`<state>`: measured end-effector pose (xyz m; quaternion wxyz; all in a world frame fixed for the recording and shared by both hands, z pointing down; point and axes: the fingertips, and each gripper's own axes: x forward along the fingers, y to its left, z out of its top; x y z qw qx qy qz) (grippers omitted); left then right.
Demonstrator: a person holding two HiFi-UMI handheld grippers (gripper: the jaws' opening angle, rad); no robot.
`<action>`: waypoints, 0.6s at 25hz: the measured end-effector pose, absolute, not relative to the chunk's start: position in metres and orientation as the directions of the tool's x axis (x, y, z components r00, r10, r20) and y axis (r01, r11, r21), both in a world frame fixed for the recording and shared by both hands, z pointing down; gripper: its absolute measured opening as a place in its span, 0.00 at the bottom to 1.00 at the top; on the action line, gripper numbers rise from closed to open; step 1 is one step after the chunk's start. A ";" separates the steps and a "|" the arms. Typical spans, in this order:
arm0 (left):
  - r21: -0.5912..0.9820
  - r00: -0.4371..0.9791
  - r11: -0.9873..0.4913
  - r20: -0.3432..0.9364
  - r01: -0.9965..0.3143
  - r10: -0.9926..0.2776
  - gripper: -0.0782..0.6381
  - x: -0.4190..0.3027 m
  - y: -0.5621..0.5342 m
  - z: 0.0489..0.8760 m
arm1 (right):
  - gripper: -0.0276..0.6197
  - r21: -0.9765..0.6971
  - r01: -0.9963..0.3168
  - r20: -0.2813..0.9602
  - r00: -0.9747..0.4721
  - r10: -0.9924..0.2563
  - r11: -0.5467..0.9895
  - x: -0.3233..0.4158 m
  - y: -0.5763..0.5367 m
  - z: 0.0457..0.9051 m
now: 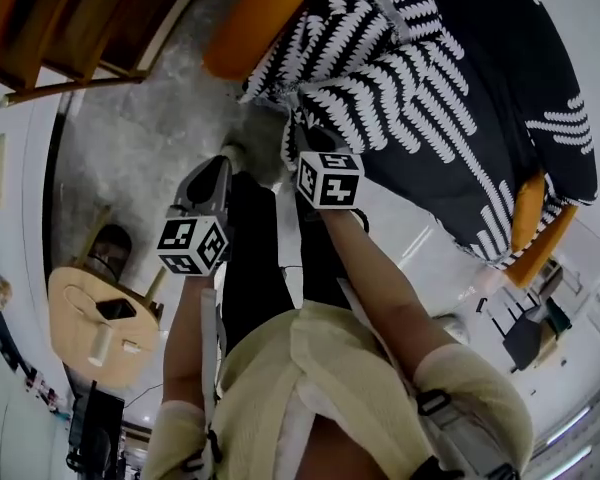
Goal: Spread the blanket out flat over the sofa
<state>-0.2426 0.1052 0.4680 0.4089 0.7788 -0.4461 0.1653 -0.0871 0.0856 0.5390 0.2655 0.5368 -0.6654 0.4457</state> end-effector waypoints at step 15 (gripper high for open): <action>0.502 0.562 -0.274 0.622 -0.821 -0.545 0.15 -0.310 0.079 0.475 | 0.09 -0.276 -0.960 0.841 -0.260 -0.474 0.037 -0.156 0.063 0.540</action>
